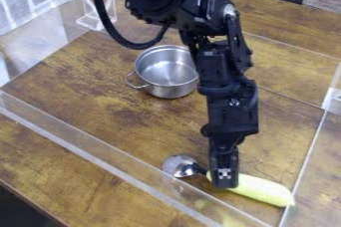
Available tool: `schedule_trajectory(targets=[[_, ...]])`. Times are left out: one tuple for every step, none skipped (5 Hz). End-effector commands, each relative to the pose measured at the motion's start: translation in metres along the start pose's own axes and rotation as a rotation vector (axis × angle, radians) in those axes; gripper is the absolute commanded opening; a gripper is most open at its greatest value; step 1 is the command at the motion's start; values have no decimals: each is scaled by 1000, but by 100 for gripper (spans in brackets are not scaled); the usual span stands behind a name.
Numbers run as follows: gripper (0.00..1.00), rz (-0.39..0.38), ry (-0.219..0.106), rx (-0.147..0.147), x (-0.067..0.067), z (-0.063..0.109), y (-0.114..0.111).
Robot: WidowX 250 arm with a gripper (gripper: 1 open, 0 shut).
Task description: Move the green spoon to the left
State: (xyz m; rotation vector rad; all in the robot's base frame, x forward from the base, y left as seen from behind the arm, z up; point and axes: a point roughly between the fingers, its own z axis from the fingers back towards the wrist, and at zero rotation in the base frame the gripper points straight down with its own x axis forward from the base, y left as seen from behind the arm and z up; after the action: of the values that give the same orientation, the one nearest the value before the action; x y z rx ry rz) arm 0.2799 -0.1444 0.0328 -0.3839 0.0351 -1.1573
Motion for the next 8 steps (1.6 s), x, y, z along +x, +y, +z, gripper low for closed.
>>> schedule_trajectory(targets=[[0,-7,-46,54,10,31,-9],[0,4,-46,58,10,37,-6],[0,31,-49,67,12,51,-5],[0,60,-45,75,11,65,-7],[0,32,-24,74,7,80,0],[0,-3,-14,66,2,84,11],[0,-33,-3,59,3,82,9],[0,-69,5,49,6,80,6]])
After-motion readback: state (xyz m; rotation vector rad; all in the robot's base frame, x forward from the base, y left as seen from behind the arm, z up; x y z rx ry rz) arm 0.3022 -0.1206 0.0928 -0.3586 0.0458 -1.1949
